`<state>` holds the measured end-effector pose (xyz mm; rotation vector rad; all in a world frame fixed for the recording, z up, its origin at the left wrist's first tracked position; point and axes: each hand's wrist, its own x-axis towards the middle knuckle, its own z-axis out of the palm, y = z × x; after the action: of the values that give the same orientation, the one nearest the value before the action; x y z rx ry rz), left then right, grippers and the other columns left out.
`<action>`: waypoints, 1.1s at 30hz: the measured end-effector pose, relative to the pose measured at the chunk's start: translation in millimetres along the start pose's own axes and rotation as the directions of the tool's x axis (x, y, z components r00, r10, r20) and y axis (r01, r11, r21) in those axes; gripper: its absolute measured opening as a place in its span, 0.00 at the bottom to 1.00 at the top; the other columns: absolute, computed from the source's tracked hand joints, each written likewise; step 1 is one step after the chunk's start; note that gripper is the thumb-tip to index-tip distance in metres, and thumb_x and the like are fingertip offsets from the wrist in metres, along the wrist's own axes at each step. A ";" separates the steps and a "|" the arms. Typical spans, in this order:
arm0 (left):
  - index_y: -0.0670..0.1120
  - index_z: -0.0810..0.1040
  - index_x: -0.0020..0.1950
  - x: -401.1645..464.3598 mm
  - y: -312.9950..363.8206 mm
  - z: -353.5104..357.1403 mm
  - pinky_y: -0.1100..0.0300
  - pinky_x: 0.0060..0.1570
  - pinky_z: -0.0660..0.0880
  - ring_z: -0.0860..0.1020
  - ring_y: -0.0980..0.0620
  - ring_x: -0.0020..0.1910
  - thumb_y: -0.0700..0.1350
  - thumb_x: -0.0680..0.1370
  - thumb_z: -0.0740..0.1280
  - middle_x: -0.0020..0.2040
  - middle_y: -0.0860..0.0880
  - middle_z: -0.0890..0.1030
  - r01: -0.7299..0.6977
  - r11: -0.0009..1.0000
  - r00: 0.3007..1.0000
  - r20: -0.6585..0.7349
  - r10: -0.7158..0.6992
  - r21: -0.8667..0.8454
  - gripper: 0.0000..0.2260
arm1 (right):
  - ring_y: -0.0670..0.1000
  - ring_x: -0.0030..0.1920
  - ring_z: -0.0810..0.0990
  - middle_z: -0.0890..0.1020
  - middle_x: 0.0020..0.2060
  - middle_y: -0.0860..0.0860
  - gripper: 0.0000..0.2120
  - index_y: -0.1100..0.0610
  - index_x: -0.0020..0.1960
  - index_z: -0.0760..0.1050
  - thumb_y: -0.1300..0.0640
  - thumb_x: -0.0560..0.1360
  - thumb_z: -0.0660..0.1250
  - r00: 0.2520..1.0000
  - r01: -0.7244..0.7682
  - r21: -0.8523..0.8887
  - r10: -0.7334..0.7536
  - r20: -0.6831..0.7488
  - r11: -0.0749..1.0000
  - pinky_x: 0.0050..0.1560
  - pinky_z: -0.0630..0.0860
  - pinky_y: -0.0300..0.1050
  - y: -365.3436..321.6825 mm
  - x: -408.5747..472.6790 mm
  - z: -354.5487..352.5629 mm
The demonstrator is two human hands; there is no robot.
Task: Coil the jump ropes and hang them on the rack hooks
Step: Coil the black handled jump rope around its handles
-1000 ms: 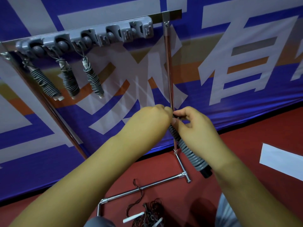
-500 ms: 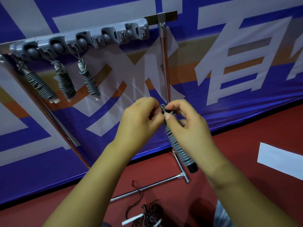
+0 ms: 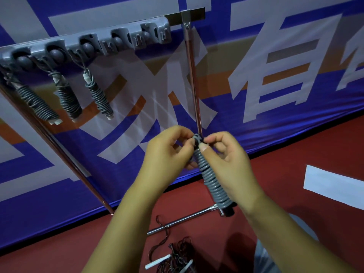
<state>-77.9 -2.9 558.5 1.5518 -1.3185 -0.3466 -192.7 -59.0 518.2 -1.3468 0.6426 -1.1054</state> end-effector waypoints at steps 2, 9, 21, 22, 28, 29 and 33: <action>0.48 0.76 0.45 6.6 2.2 -9.7 0.58 0.34 0.80 0.83 0.50 0.31 0.36 0.78 0.65 0.38 0.49 0.79 0.051 0.999 0.989 0.141 -0.048 -0.016 0.07 | 0.53 0.45 0.84 0.83 0.46 0.51 0.09 0.47 0.44 0.72 0.59 0.75 0.69 0.999 0.023 -0.128 -0.020 0.029 0.991 0.44 0.80 0.53 -4.0 8.0 -4.5; 0.45 0.73 0.52 26.0 12.0 -31.5 0.58 0.39 0.82 0.84 0.49 0.36 0.35 0.78 0.65 0.44 0.41 0.78 0.065 0.991 0.913 0.395 -0.106 0.115 0.07 | 0.41 0.38 0.77 0.81 0.48 0.48 0.09 0.49 0.48 0.67 0.56 0.76 0.68 0.982 0.159 -0.548 -0.076 0.172 0.821 0.36 0.73 0.36 -24.5 19.1 -5.3; 0.40 0.73 0.49 31.6 -5.6 -27.0 0.45 0.32 0.75 0.76 0.44 0.34 0.37 0.77 0.64 0.46 0.45 0.71 -0.543 0.646 0.831 0.458 0.317 0.537 0.02 | 0.40 0.43 0.75 0.77 0.44 0.44 0.08 0.47 0.46 0.70 0.56 0.75 0.68 0.978 0.124 -0.522 -0.016 0.207 0.844 0.43 0.70 0.32 -30.3 33.1 -9.3; 0.40 0.72 0.48 31.7 -7.6 -28.2 0.46 0.27 0.73 0.74 0.43 0.30 0.35 0.75 0.65 0.45 0.44 0.71 -0.581 0.592 0.810 0.472 0.349 0.559 0.04 | 0.43 0.46 0.77 0.78 0.44 0.45 0.08 0.47 0.44 0.70 0.57 0.75 0.69 0.980 0.079 -0.476 0.018 0.196 0.876 0.48 0.72 0.37 -27.8 36.4 -8.4; 0.37 0.76 0.47 36.1 -11.3 -31.9 0.55 0.16 0.66 0.67 0.45 0.19 0.29 0.66 0.73 0.38 0.40 0.74 -0.678 0.390 0.735 0.584 0.345 0.623 0.12 | 0.48 0.43 0.78 0.79 0.36 0.49 0.09 0.51 0.45 0.73 0.63 0.73 0.70 0.962 -0.133 -0.227 0.181 0.207 0.965 0.54 0.76 0.52 -10.4 41.0 -2.4; 0.36 0.77 0.48 37.4 -11.6 -31.8 0.55 0.16 0.67 0.69 0.45 0.20 0.30 0.67 0.72 0.38 0.40 0.74 -0.687 0.384 0.726 0.589 0.354 0.616 0.11 | 0.48 0.42 0.78 0.79 0.36 0.49 0.09 0.52 0.45 0.73 0.64 0.74 0.70 0.960 -0.148 -0.208 0.191 0.203 0.967 0.53 0.76 0.49 -9.9 41.6 -1.4; 0.37 0.78 0.46 42.6 -18.2 -32.6 0.53 0.21 0.72 0.74 0.42 0.26 0.42 0.75 0.59 0.38 0.41 0.75 -0.659 0.480 0.752 0.511 0.417 0.578 0.12 | 0.46 0.38 0.76 0.77 0.34 0.50 0.09 0.53 0.44 0.73 0.66 0.73 0.70 0.966 -0.162 -0.158 0.190 0.176 0.974 0.44 0.74 0.42 -12.3 43.3 3.9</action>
<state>-28.1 -25.3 573.8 1.6021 -2.3251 0.4661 -175.4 -94.4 540.3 -1.4668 0.6953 -0.7882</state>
